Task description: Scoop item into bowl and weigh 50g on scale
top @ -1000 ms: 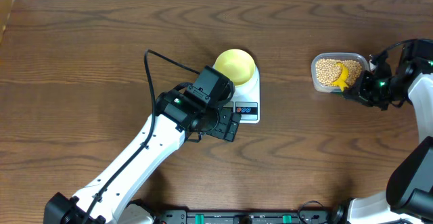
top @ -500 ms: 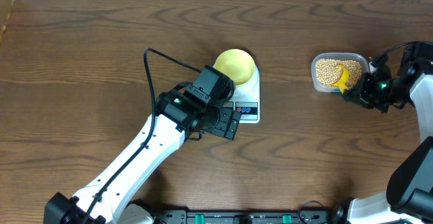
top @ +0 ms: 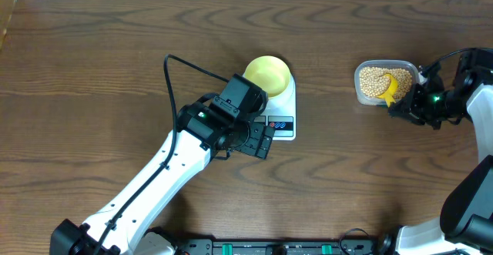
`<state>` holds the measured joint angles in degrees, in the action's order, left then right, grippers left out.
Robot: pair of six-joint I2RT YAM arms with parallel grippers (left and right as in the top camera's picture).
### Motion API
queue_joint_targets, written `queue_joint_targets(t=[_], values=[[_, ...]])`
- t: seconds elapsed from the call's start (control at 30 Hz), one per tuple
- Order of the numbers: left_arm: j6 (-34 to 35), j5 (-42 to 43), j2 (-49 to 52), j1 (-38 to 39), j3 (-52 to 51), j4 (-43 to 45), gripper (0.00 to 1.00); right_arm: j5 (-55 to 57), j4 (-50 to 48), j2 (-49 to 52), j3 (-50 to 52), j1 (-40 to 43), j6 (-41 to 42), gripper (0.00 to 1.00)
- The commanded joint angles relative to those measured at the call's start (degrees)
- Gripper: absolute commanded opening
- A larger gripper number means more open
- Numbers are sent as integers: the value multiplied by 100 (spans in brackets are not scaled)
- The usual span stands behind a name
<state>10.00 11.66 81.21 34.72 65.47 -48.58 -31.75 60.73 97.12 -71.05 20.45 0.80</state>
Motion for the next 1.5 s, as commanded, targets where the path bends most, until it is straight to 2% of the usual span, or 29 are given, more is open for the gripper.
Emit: queue_joint_targets(t=[0.0,0.53,1.0,1.47], values=[[-122,-79,-85,9,11,7,90,-254,111,44,66,35,-223,1],[-122,-76,-85,9,11,2,90,-492,50,44,66,225,-420,1],[-120,-76,-85,9,11,2,90,-1541,57,44,66,614,-780,1],[-122,-76,-85,9,11,2,90,-1547,-4,44,66,761,-894,1]])
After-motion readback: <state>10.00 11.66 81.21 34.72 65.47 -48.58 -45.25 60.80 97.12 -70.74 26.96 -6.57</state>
